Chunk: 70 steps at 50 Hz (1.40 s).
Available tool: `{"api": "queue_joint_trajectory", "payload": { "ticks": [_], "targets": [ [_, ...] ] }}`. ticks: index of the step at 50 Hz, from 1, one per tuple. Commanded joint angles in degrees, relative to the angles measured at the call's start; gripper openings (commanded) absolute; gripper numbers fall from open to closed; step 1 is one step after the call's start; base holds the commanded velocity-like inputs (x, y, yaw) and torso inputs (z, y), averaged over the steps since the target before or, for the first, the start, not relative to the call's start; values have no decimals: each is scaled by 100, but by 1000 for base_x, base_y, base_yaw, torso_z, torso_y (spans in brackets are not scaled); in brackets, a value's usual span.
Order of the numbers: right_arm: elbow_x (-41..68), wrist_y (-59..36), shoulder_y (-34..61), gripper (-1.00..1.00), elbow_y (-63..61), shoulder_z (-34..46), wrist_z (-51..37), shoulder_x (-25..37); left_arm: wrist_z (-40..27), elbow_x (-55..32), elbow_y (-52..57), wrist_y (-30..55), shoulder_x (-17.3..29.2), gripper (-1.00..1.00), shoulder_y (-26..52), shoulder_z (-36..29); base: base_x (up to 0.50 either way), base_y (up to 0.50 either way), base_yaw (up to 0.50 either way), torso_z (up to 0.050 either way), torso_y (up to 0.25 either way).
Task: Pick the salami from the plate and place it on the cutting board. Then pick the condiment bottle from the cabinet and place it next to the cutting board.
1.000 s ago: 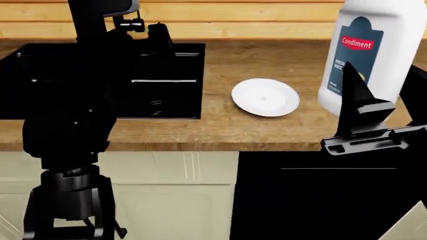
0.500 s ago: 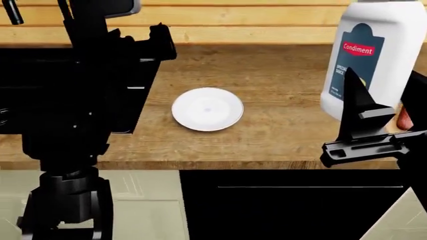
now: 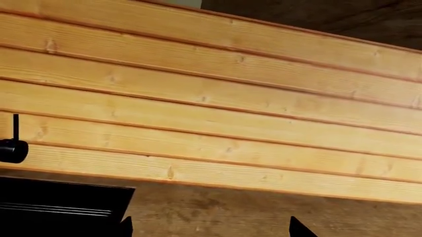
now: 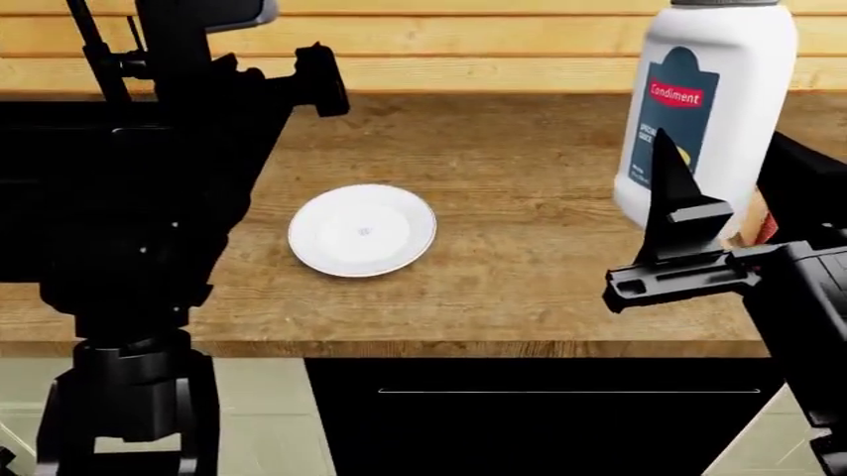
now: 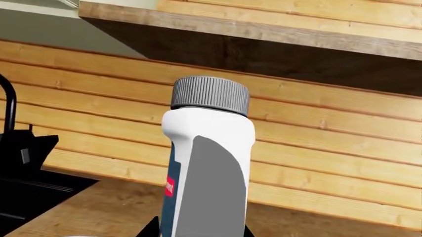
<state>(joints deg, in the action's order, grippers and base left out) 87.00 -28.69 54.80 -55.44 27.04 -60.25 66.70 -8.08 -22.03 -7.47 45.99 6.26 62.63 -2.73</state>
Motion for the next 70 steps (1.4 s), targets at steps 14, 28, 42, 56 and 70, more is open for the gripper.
{"api": "queue_joint_trajectory", "payload": {
  "ticks": [14,28,42,56,70],
  "targets": [
    [-2107,-235,-369,-100,969,482,473,-812,-91,-137,99,16,90,100,25,-48,0,0,0,0,1],
    [-2852,-32,-696,-100,1292,614,543,-875,-125,-176,56,-37,122,100,16,-99,0,0,0,0,0],
    [-3627,742,-1482,-100,2076,669,729,-899,-137,-206,8,-100,144,100,7,-181,0,0,0,1,1],
    [-3905,992,-1685,-100,2589,757,926,-1060,-170,-252,5,-120,167,100,0,-239,0,0,0,0,0],
    [-4183,1168,-1723,-100,3099,858,1116,-1313,-180,-297,-45,-190,200,100,-14,-268,0,0,0,0,1]
  ]
}}
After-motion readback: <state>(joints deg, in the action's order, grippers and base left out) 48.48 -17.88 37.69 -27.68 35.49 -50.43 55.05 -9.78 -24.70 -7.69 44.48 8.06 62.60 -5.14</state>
